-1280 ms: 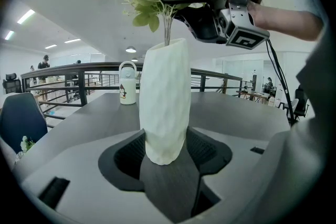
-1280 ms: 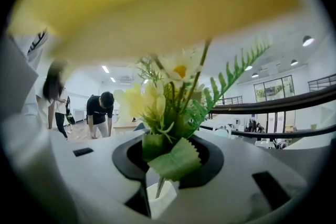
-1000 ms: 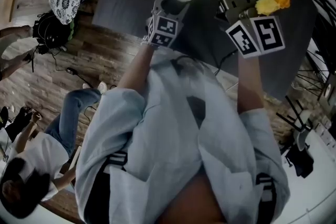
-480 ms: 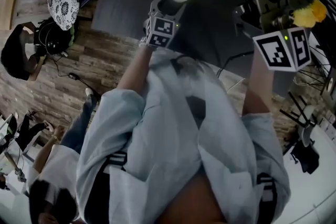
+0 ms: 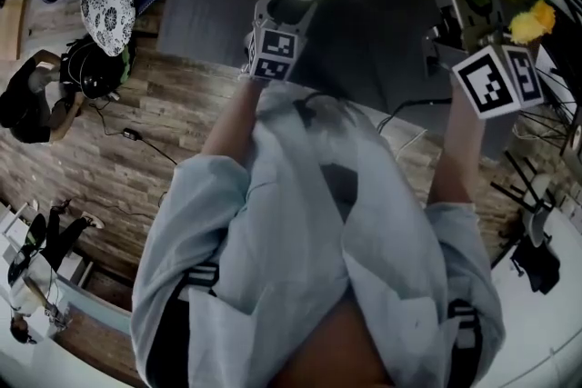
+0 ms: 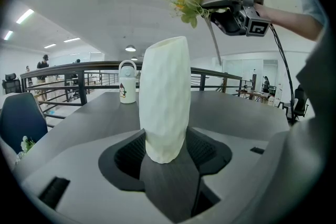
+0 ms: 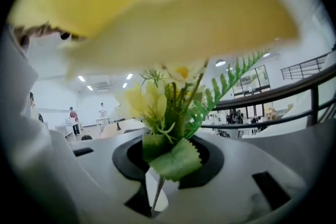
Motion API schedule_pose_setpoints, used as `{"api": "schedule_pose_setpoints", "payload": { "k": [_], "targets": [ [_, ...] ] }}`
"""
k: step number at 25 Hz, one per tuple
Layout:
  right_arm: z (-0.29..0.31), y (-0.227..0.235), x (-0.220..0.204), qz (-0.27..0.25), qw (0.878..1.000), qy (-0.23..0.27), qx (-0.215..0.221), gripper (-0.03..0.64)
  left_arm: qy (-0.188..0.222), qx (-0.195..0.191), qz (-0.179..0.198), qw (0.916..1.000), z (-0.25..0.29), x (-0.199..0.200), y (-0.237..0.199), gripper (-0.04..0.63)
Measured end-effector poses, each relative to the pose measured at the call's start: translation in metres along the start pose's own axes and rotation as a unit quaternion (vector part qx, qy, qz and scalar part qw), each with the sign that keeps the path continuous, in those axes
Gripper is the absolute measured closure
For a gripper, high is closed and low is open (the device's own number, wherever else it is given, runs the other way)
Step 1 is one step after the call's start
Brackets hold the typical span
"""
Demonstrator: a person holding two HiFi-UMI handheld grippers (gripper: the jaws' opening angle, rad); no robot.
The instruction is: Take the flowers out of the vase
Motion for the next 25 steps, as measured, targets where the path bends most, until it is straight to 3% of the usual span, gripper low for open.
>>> {"api": "schedule_pose_setpoints", "payload": {
  "k": [6,15,25],
  "targets": [
    [-0.015,0.014,-0.070,0.052,0.995,-0.085,-0.023,0.515,-0.001,0.002,0.001,1.0000,0.000,0.001,-0.001,0.356],
    [-0.033,0.028,-0.172,0.117,0.972,-0.194,-0.059,0.515,-0.002,0.000,0.008,1.0000,-0.001,0.002,0.000,0.356],
    [-0.030,0.038,-0.244,0.165,0.946,-0.265,-0.089,0.514,-0.002,0.001,0.010,1.0000,0.000,0.002,0.000,0.356]
  ]
}}
Point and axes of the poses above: the fingertips, and each gripper's own axes: z forward along the fingers, y to its right, x out of its top, the point moved 5 cm from there along -z, backward along the fingers, and after that the axes turned 11 degrees about y, right-handed, at the moved point
